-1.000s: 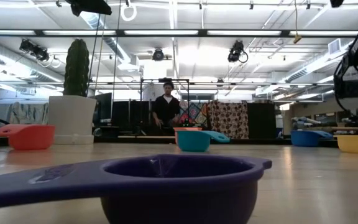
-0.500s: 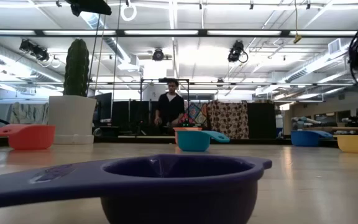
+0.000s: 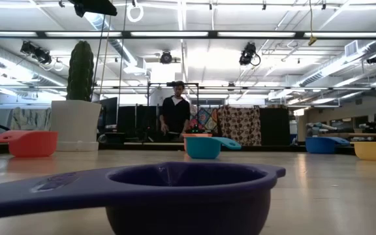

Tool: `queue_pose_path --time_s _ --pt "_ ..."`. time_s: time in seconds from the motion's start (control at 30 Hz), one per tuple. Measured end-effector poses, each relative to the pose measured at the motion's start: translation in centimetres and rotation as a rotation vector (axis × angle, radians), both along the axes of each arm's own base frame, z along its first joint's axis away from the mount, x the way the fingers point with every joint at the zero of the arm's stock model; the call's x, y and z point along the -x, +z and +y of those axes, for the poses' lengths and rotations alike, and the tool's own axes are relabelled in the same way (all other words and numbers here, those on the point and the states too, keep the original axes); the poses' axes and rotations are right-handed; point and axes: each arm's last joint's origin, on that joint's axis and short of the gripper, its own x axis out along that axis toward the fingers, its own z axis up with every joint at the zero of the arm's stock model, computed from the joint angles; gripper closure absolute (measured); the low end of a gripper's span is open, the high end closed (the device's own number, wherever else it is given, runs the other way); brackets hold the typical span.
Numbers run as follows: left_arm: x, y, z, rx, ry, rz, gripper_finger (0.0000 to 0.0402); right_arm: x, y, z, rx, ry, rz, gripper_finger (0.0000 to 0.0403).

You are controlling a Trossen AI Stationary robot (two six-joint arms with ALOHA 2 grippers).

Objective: Nest measuring cups in basket
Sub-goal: Adjust the orange measuring cup

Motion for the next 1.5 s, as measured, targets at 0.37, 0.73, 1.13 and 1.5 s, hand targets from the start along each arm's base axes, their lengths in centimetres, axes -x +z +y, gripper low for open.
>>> queue_pose_path --time_s 0.37,0.73,1.13,1.5 --pt "0.0 0.0 0.0 -0.009 -0.003 0.005 0.0349 -5.6 -1.9 1.6 0.015 -0.183 0.013 0.0289" --pt "0.0 0.0 0.0 -0.009 -0.003 0.004 0.0349 -11.6 -3.8 -1.9 0.077 -0.226 -0.038 0.0289" --pt "0.0 0.0 0.0 -0.006 -0.002 0.004 0.0349 -14.1 -7.0 -9.1 -0.139 -0.039 -0.05 0.0289" --pt "0.1 -0.2 0.0 0.009 0.002 0.019 0.0349 -17.5 -8.3 -15.8 -0.289 0.14 0.113 0.0289"
